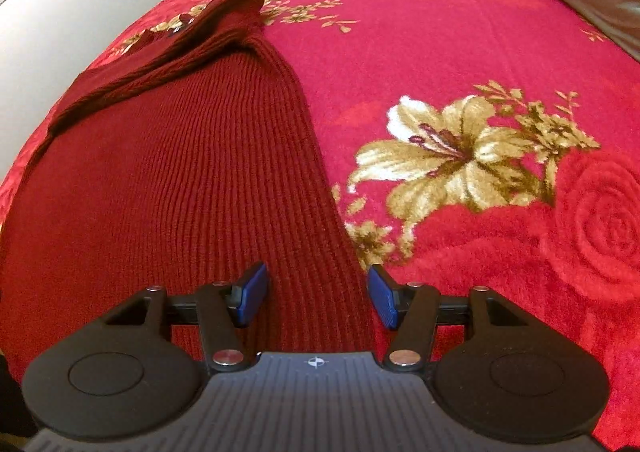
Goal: Fold small clothes
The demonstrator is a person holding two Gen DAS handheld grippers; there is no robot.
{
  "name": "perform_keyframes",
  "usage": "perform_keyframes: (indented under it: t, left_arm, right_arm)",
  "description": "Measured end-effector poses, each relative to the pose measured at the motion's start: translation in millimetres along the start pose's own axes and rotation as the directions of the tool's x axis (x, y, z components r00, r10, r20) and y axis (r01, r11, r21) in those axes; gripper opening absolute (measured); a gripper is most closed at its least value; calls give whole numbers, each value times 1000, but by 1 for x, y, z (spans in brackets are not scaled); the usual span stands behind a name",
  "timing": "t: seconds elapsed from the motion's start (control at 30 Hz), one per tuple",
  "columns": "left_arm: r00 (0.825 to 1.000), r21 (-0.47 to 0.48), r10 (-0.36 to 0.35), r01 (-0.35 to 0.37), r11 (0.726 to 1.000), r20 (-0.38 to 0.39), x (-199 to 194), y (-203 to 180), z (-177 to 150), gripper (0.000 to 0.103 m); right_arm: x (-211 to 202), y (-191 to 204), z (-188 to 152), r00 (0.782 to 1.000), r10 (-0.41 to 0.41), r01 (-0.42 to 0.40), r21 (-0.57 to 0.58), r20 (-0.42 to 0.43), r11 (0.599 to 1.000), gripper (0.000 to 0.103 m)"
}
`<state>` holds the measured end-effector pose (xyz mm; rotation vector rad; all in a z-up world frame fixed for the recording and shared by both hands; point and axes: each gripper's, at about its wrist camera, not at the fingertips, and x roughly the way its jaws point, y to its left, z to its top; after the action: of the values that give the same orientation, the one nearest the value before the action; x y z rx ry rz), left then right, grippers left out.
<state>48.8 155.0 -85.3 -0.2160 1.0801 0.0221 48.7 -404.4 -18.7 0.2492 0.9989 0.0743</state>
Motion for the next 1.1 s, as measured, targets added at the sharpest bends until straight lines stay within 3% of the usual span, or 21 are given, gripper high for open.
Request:
perform_keyframes:
  t: [0.1, 0.17, 0.2, 0.23, 0.27, 0.33, 0.37, 0.4, 0.43, 0.53, 0.57, 0.6, 0.67, 0.8, 0.83, 0.93, 1.0, 1.07, 1.1]
  left_arm:
    - [1000, 7, 2, -2, 1000, 4, 1, -1, 0, 39]
    - [999, -17, -10, 11, 1000, 37, -4, 2, 2, 27]
    - [997, -22, -19, 21, 1000, 72, -9, 3, 3, 18]
    - [994, -19, -33, 35, 999, 109, -16, 3, 5, 18]
    - [990, -15, -46, 48, 999, 134, -20, 2, 6, 18]
    - [994, -7, -42, 43, 999, 105, -17, 0, 6, 19]
    - [998, 2, -26, 26, 1000, 49, -7, -1, 4, 21]
    - [1000, 15, -8, 8, 1000, 1, 1, -3, 1, 28]
    - [1000, 22, 0, 0, 1000, -4, 3, -3, 0, 29]
    - [999, 4, -31, 31, 1000, 22, -2, -1, 2, 28]
    - [999, -1, -35, 35, 999, 31, -3, -1, 2, 23]
    - [998, 4, -32, 32, 999, 47, -5, -1, 2, 12]
    - [995, 48, -38, 34, 998, 89, -11, -7, 3, 12]
    - [993, 102, -78, 69, 992, 86, -13, -20, -1, 17]
    - [996, 102, -70, 64, 993, 62, -8, -21, -1, 23]
    - [999, 92, -24, 22, 995, 23, 0, -17, -3, 29]
    - [999, 58, -37, 36, 998, 19, 1, -13, -3, 29]
    - [999, 55, -21, 19, 998, 39, -1, -11, -2, 14]
    - [998, 60, -16, 13, 998, 56, -3, -10, -1, 12]
  right_arm:
    - [1, 2, 0, 1000, -6, 6, -8, -2, 1000, 59]
    - [0, 2, 0, 1000, -5, 5, -2, 3, 1000, 50]
    - [-1, 1, 2, 1000, 5, -5, 5, 12, 1000, 36]
    - [-4, 0, 3, 999, 22, -23, 17, 29, 1000, 27]
    - [-9, -2, 5, 997, 58, -60, 40, 59, 997, 25]
    - [-14, -8, 8, 990, 110, -118, 80, 90, 990, 26]
    - [-13, -10, 8, 991, 107, -114, 91, 86, 989, 27]
    - [-10, -10, 7, 994, 84, -90, 93, 66, 992, 29]
    - [-4, -10, 6, 998, 57, -60, 87, 37, 994, 30]
    - [2, -3, 2, 999, 31, -31, 38, 8, 999, 36]
    - [1, -1, 2, 999, 32, -33, 28, 10, 999, 36]
    - [0, 0, 2, 999, 39, -40, 25, 13, 999, 33]
    - [-4, 2, 3, 998, 41, -42, 19, 37, 999, 12]
    - [-12, -5, 6, 995, 60, -66, 65, 84, 996, 14]
    - [-10, -7, 7, 996, 51, -56, 70, 77, 996, 17]
    - [0, -7, 4, 999, 42, -43, 63, 18, 997, 28]
    - [0, -2, 2, 999, 37, -37, 24, 12, 999, 28]
    - [-1, 0, 2, 999, 35, -36, 14, 13, 999, 28]
    - [-1, 0, 1, 999, 37, -37, 17, 17, 999, 19]
